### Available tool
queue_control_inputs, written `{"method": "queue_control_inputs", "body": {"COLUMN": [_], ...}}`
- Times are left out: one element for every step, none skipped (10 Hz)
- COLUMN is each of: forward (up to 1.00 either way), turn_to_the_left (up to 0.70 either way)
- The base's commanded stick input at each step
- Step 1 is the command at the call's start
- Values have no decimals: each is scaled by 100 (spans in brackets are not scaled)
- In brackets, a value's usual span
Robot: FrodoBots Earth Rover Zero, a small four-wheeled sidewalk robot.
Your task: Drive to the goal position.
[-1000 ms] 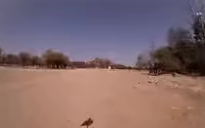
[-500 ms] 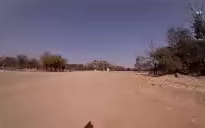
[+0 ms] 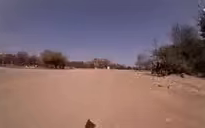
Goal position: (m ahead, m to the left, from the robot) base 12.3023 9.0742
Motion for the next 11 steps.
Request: {"method": "queue_control_inputs", "body": {"forward": [100, 100, 100, 100, 100, 100, 100, 100, 100, 100, 100], "turn_to_the_left": [0, 0, 0, 0, 0, 0, 0, 0, 0, 0, 0]}}
